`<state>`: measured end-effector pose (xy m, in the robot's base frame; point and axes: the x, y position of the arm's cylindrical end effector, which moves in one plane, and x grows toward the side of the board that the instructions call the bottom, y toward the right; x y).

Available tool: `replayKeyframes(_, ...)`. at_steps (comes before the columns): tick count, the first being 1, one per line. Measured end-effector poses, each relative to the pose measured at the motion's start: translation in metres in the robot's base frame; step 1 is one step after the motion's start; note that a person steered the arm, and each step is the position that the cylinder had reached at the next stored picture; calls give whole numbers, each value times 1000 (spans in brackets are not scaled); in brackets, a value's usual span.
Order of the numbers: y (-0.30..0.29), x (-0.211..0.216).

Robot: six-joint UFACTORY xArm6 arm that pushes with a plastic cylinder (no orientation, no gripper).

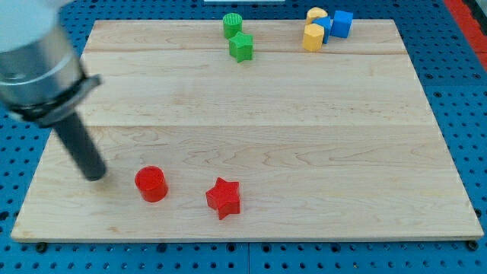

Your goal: Move red circle towards red star

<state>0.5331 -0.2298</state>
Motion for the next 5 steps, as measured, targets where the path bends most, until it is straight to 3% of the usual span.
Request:
replayKeyframes(2, 28, -3)
replayKeyframes(3, 92, -4)
replayKeyframes(5, 105, -4)
